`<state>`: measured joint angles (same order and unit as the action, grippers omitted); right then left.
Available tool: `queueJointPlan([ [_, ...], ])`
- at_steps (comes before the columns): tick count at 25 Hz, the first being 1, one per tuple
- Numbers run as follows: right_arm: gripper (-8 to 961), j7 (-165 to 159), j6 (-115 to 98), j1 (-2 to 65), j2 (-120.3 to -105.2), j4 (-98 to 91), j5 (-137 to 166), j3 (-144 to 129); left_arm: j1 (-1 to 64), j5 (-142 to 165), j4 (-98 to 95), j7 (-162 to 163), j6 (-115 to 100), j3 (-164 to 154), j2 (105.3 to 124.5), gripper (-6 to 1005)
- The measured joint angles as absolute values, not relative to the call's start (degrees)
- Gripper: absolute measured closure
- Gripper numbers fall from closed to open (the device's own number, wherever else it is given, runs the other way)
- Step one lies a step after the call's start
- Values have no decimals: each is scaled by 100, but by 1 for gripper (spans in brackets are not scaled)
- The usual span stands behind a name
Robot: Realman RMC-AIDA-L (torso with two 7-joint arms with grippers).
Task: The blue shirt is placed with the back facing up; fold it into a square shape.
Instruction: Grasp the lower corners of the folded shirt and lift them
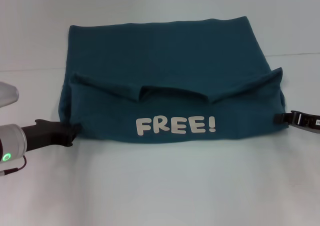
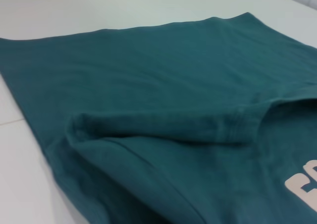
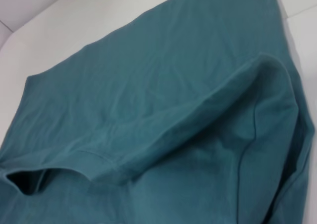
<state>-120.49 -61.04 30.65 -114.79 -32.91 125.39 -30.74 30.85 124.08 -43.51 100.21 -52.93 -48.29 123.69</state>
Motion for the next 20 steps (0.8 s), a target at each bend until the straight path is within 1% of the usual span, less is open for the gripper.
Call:
queueJointPlan([
  [2,888,-11913,-6226,2997,-11473,-3311,12411,-3050,3035,12407,-4447,10079,-5461,-4823,12376,962],
  [7,888,-11419,-6692,2725,-11391,-3330,11964,-2906,2745,12392,-4980,10408,-6206,-4783,12385,962],
  [11,887,-10843,-7220,2438,-11346,-3352,11760,-2733,2536,12392,-5323,10608,-7284,-4438,12385,962],
  [14,887,-10509,-7589,2223,-11346,-3433,11732,-2546,2446,12374,-5381,10605,-8102,-4030,12384,962],
  [20,890,-9990,-8278,1784,-11414,-3665,11712,-2136,2227,12406,-5354,10577,-8898,-3413,12366,962],
])
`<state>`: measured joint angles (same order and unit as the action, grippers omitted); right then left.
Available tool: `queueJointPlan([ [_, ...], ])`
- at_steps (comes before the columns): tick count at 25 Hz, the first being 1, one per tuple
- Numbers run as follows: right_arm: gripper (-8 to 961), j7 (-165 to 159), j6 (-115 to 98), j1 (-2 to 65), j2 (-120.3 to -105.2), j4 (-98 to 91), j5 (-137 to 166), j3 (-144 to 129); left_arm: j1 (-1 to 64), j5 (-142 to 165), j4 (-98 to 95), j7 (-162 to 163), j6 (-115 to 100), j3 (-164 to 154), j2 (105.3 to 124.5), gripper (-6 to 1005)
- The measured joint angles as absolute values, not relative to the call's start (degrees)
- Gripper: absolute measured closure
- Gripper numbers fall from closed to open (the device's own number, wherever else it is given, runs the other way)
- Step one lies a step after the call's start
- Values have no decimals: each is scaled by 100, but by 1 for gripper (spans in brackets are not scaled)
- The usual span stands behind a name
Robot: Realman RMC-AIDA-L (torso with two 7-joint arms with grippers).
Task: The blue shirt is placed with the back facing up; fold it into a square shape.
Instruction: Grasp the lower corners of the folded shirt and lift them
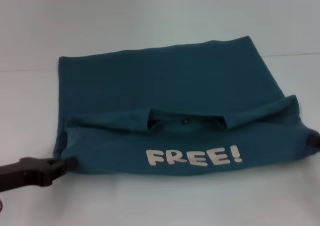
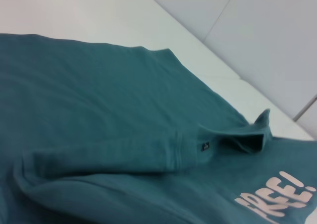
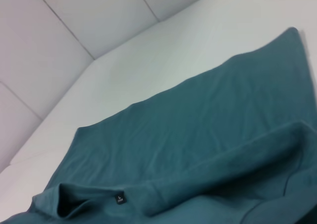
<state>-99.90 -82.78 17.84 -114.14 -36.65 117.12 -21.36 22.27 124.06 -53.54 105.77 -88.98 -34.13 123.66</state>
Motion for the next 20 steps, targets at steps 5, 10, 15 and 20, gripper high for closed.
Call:
queueJointPlan([
  [5,890,-9736,-8787,1420,-11427,-3715,11712,-1979,2050,12459,-5327,10557,-9346,-3268,12352,963],
  [10,891,-9363,-9315,1071,-11489,-3718,11719,-1616,1914,12511,-5332,10490,-9638,-3251,12347,963],
  [15,891,-8985,-9788,666,-11539,-3719,11740,-1298,1895,12790,-5355,10407,-9919,-3126,12339,963],
  [20,890,-8694,-10053,289,-11609,-3719,11749,-1097,1893,12977,-5357,10329,-10099,-3046,12323,963],
])
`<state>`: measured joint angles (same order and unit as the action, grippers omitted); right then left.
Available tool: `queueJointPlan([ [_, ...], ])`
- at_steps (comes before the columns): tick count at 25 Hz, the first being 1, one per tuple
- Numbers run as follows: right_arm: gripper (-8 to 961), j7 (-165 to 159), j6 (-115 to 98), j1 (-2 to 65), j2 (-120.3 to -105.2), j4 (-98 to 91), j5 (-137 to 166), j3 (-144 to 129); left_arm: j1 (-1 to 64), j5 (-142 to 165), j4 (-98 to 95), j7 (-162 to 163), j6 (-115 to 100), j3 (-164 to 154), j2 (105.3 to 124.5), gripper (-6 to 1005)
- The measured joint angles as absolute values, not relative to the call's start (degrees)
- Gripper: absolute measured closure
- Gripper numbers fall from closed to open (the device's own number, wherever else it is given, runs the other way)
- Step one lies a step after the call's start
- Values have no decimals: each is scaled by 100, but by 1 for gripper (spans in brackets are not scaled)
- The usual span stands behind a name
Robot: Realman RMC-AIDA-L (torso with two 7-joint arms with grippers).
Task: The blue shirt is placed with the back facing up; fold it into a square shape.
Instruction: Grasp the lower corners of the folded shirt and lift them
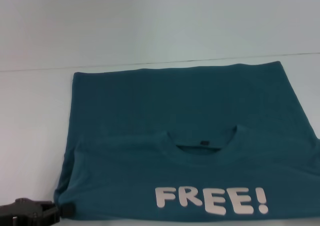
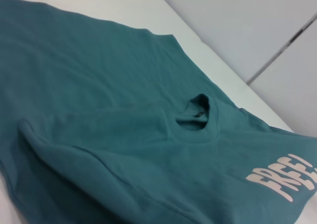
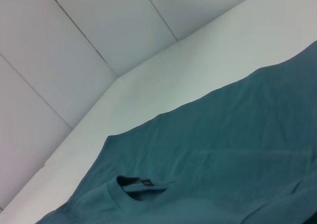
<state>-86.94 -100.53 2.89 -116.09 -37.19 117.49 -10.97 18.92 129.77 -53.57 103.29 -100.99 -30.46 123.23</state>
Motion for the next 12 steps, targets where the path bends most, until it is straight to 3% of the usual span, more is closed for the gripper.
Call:
queueJointPlan([
  [12,890,-8398,-10477,-189,-11679,-3748,11760,-763,1811,13236,-5381,10115,-10513,-2868,12270,963],
])
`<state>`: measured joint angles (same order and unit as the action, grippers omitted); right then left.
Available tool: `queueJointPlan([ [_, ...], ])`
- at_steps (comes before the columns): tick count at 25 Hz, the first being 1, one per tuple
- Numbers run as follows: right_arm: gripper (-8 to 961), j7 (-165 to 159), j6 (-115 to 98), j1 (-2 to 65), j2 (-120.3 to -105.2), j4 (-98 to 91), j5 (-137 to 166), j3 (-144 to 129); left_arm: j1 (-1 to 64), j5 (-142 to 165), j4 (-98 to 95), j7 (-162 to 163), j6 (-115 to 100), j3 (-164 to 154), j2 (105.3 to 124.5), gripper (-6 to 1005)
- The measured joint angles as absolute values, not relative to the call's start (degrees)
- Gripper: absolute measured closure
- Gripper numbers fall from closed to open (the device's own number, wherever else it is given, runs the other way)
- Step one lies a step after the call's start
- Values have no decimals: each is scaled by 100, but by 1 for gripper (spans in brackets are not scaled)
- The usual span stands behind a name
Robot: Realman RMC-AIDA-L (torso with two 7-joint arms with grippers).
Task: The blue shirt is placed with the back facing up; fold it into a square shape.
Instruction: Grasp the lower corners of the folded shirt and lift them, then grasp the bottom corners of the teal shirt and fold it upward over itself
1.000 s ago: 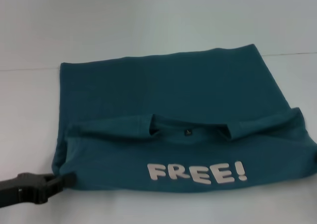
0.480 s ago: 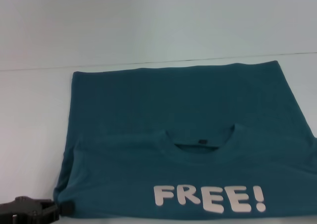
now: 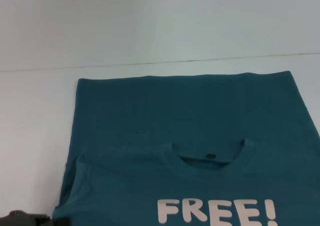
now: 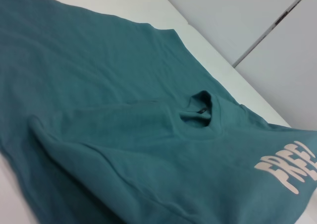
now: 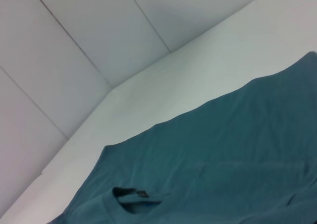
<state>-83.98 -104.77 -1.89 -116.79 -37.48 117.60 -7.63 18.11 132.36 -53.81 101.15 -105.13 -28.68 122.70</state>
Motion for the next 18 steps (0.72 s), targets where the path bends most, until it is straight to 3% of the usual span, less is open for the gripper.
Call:
queueJointPlan([
  [9,891,-8432,-10553,-253,-11728,-3929,11768,-565,1724,13356,-5421,9988,-10792,-2659,12262,963],
  [18,890,-8614,-10512,-31,-11642,-3932,11769,-455,1681,13504,-5387,9968,-10914,-2648,12271,963],
])
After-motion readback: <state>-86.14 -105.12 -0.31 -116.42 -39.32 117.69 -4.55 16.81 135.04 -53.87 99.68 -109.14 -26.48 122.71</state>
